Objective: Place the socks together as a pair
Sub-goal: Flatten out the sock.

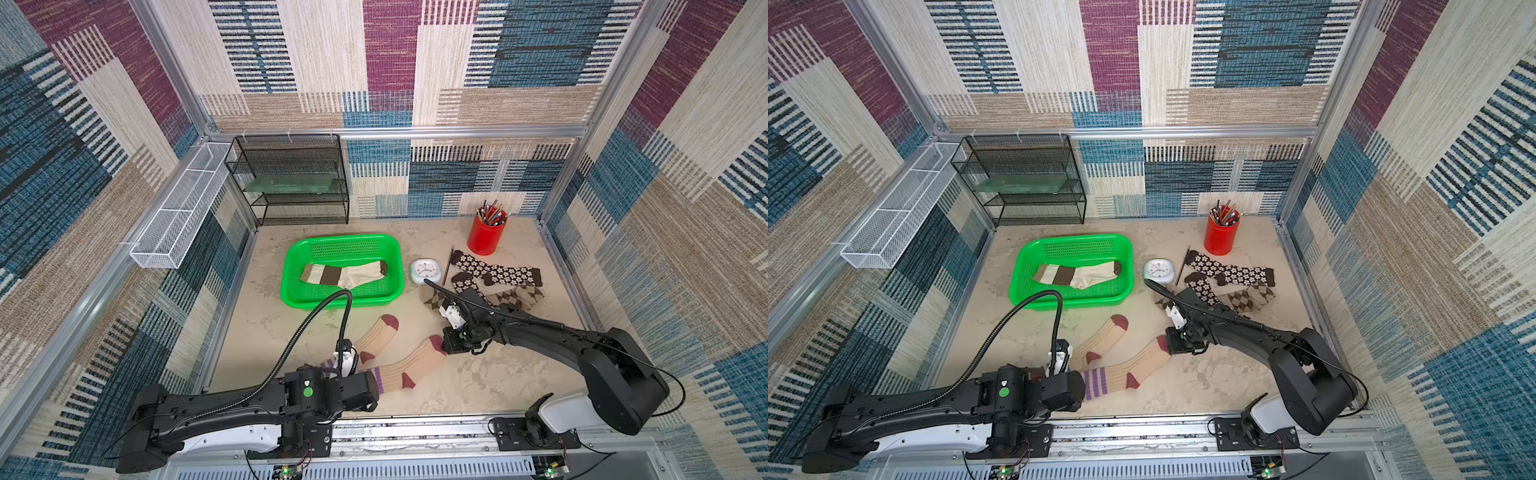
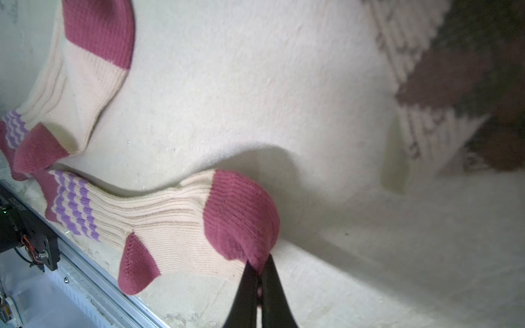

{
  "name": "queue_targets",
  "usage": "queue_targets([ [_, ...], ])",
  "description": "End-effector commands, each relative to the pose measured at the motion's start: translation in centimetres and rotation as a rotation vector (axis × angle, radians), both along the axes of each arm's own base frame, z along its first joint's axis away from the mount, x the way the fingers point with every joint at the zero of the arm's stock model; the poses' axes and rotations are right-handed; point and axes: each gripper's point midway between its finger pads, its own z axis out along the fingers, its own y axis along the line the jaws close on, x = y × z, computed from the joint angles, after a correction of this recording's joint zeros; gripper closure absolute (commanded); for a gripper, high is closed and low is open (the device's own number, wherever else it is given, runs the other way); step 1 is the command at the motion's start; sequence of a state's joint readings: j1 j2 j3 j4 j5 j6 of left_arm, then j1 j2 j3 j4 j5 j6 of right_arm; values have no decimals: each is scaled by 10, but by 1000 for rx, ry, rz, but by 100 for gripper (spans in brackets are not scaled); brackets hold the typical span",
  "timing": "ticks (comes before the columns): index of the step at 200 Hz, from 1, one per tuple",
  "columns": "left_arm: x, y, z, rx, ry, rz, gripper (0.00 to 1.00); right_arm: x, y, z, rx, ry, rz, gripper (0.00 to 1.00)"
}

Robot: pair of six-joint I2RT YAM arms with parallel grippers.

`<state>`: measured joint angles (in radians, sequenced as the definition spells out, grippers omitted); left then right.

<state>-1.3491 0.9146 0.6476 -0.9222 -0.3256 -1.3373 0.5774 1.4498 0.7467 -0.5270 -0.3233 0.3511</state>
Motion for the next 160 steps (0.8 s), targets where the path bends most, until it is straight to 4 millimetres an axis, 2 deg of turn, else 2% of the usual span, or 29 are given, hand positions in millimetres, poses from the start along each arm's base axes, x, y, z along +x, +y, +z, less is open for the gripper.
queue_targets([
  [1,-8,5,-16,-29,127,182,44,1,3,1,11,4,9,100],
  [18,-9,14,-30,-5,178,253,45,0,4,1,16,6,15,99],
  [36,-8,24,-36,44,187,290,45,-1,4,2,16,5,20,99],
  [66,9,12,-54,43,206,289,44,-2,7,1,31,12,25,99],
  [94,23,11,-66,47,202,328,46,-2,9,3,39,10,25,99],
  [107,25,17,-72,65,202,349,51,-2,9,3,42,11,28,99],
  [142,17,27,-93,63,257,374,76,-3,10,3,45,15,35,100],
  [160,16,28,-86,46,256,377,88,-1,12,7,51,12,40,100],
])
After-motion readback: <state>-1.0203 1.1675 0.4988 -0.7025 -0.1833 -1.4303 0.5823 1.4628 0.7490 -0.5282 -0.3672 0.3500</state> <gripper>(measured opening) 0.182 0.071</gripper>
